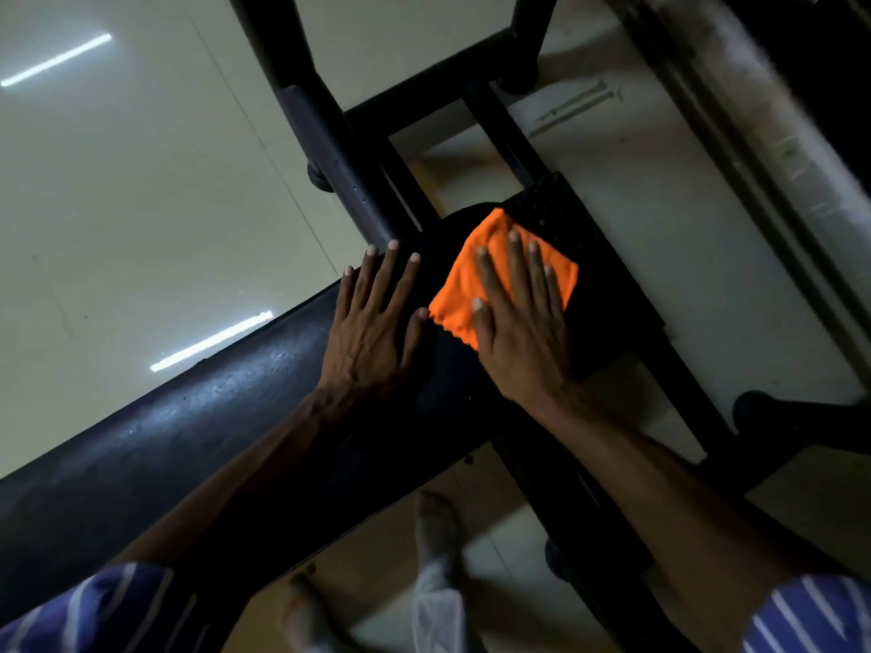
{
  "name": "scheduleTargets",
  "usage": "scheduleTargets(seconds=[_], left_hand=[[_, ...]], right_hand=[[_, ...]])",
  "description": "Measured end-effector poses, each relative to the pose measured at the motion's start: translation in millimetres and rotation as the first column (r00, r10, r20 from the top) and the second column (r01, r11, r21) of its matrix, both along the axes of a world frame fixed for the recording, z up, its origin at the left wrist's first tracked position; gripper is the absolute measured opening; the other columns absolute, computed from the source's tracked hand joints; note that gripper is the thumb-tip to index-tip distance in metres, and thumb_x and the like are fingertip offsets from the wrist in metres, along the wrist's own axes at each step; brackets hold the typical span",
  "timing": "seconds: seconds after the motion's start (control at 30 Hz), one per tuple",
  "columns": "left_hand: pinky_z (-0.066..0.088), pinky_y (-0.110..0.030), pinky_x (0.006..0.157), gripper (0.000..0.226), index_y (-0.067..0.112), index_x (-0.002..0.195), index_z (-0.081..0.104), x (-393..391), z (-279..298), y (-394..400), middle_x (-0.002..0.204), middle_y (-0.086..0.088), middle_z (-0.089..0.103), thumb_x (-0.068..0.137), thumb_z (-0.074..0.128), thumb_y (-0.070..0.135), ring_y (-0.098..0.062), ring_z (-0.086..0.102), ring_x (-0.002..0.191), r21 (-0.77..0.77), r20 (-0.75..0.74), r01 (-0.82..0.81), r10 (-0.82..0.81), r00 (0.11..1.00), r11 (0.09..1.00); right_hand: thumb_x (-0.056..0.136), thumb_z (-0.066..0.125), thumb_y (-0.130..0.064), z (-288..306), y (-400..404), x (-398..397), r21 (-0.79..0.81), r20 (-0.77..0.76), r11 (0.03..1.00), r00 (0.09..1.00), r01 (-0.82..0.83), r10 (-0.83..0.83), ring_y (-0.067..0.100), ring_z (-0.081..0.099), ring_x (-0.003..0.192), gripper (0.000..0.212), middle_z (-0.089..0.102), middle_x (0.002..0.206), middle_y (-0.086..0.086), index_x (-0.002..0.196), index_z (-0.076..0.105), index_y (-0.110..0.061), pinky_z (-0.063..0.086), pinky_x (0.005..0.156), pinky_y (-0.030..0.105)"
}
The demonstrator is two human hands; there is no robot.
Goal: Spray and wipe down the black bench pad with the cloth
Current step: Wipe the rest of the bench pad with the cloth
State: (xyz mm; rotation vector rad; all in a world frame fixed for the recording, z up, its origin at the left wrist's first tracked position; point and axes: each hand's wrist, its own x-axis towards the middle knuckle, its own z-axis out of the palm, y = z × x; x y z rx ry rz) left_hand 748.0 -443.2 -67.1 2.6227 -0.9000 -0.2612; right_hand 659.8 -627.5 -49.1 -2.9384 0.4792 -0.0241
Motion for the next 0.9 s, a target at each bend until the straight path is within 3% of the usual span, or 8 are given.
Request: scheduleTargets(seconds=[0.1,0.27,0.37,0.47,0.6,0.73,0.83,0.9], left_hand=[[0.005,-0.046,0.132,0.064,0.023,0.165,0.016,2,1,2,0.175,-0.003,0.008,0.107,0.032,0.046,-0.024,0.001,0.162,-0.002,-0.01,0.008,-0.008,1.0,1.0],[0.005,-0.044,0.132,0.064,0.019,0.164,0.018,0,1,18,0.174,-0.006,0.011,0.107,0.03,0.045,-0.023,0.003,0.162,0.024,-0.008,-0.142,0.142,0.99,0.99],[0.006,-0.046,0.132,0.066,0.016,0.164,0.021,-4,5,35,0.173,-0.009,0.014,0.106,0.03,0.044,-0.024,0.005,0.162,0.056,-0.016,-0.168,0.169,0.985,0.984],[0.007,-0.046,0.132,0.068,0.016,0.164,0.019,-9,5,51,0.173,-0.008,0.016,0.104,0.032,0.044,-0.024,0.007,0.162,0.052,-0.023,-0.151,0.152,0.988,0.987],[0.009,-0.047,0.132,0.067,0.017,0.164,0.019,-14,5,60,0.173,-0.007,0.015,0.106,0.032,0.048,-0.022,0.005,0.162,0.072,-0.013,-0.15,0.151,0.988,0.986],[0.007,-0.045,0.132,0.066,0.02,0.165,0.018,-13,4,51,0.174,-0.005,0.013,0.106,0.032,0.047,-0.021,0.003,0.162,0.071,-0.008,-0.147,0.148,0.989,0.987],[0.005,-0.046,0.132,0.064,0.021,0.165,0.016,-5,3,35,0.174,-0.004,0.011,0.108,0.032,0.046,-0.022,0.001,0.162,0.038,0.001,-0.086,0.086,0.996,0.996],[0.004,-0.045,0.132,0.063,0.022,0.165,0.015,2,4,24,0.174,-0.004,0.009,0.109,0.031,0.045,-0.022,0.0,0.162,0.014,0.004,-0.044,0.044,0.999,0.999]], right_hand=[[0.11,0.029,-0.044,2,-22,16,0.014,-0.066,1.0,0.998,-0.022,0.023,0.029,0.009,0.164,0.06,0.01,0.176,0.011,0.167,0.018,-0.027,0.011,0.132,0.046],[0.105,0.034,-0.042,7,-10,75,0.084,-0.097,0.985,0.985,0.153,-0.145,0.036,0.01,0.163,0.06,0.015,0.175,0.012,0.164,0.029,-0.03,0.005,0.132,0.05],[0.104,0.036,-0.042,8,31,69,0.079,-0.08,0.994,0.993,-0.081,0.087,0.036,0.008,0.163,0.059,0.016,0.175,0.01,0.162,0.034,-0.031,0.003,0.132,0.05],[0.106,0.032,-0.039,6,53,58,0.049,-0.087,0.914,0.91,-0.402,0.405,0.033,0.01,0.163,0.056,0.018,0.175,0.009,0.162,0.034,-0.031,0.007,0.132,0.051],[0.109,0.027,-0.039,7,26,67,0.001,-0.098,0.87,0.866,-0.493,0.49,0.028,0.016,0.163,0.055,0.021,0.174,0.008,0.163,0.031,-0.031,0.011,0.132,0.046],[0.11,0.028,-0.039,8,-28,83,0.026,-0.121,0.943,0.936,-0.331,0.331,0.03,0.021,0.161,0.055,0.028,0.171,0.01,0.162,0.034,-0.025,0.014,0.131,0.045],[0.111,0.028,-0.037,6,-60,76,0.127,-0.141,0.991,0.988,-0.044,0.062,0.032,0.021,0.16,0.053,0.027,0.171,0.012,0.163,0.031,-0.024,0.02,0.129,0.047],[0.113,0.028,-0.035,5,-55,60,0.194,-0.148,0.973,0.984,0.127,-0.099,0.032,0.015,0.162,0.054,0.021,0.173,0.013,0.166,0.023,-0.024,0.014,0.131,0.044]])
